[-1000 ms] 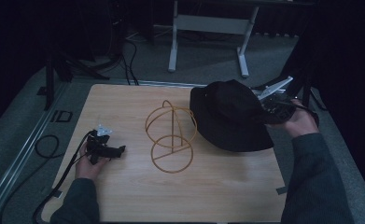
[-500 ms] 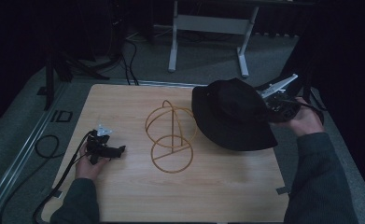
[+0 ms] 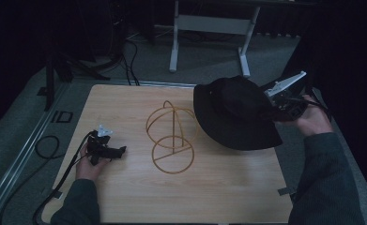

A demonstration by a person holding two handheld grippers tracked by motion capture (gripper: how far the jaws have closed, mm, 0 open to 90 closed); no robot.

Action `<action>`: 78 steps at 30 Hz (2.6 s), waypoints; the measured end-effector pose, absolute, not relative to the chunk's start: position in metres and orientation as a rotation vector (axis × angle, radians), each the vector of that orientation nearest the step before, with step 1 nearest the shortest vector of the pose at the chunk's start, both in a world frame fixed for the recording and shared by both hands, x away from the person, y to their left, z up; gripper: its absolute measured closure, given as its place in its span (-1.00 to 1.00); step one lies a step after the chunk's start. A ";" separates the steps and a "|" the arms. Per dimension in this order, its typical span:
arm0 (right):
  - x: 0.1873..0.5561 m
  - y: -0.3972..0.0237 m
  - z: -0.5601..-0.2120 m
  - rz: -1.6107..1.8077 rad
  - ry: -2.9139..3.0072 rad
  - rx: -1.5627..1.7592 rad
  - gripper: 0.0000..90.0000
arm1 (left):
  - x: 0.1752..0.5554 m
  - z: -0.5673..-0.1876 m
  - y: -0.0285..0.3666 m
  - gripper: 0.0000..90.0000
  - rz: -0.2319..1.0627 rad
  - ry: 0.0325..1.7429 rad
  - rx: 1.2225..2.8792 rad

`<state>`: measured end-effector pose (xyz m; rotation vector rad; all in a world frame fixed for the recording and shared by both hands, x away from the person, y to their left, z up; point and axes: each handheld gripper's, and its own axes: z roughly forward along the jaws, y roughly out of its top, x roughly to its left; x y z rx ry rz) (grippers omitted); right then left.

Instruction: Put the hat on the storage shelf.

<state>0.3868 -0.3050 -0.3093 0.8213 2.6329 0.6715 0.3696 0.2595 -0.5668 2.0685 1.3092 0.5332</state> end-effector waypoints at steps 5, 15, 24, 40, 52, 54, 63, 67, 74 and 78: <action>0.385 -0.305 -0.307 0.672 2.643 0.795 0.95 | 0.370 -0.567 0.259 -0.96 0.533 1.310 2.068; 0.381 -0.306 -0.299 0.692 2.642 0.762 0.95 | 0.370 -0.567 0.259 -0.96 0.533 1.310 2.068; 0.377 -0.309 -0.293 0.709 2.637 0.739 0.95 | 0.370 -0.567 0.260 -0.96 0.533 1.309 2.071; 0.371 -0.312 -0.280 0.759 2.629 0.687 0.95 | 0.370 -0.567 0.259 -0.96 0.533 1.310 2.069; 0.371 -0.311 -0.275 0.799 2.631 0.664 0.95 | 0.370 -0.567 0.260 -0.96 0.533 1.309 2.069; 0.370 -0.311 -0.275 0.807 2.633 0.658 0.95 | 0.370 -0.567 0.259 -0.96 0.533 1.310 2.069; 0.368 -0.309 -0.268 0.830 2.634 0.622 0.95 | 0.370 -0.567 0.260 -0.96 0.533 1.310 2.069; 0.368 -0.307 -0.266 0.836 2.638 0.608 0.95 | 0.370 -0.567 0.260 -0.96 0.533 1.310 2.069; 0.367 -0.303 -0.261 0.847 2.640 0.576 0.95 | 0.370 -0.567 0.259 -0.96 0.533 1.310 2.068; 0.366 -0.302 -0.259 0.856 2.641 0.564 0.95 | 0.370 -0.567 0.260 -0.96 0.533 1.309 2.070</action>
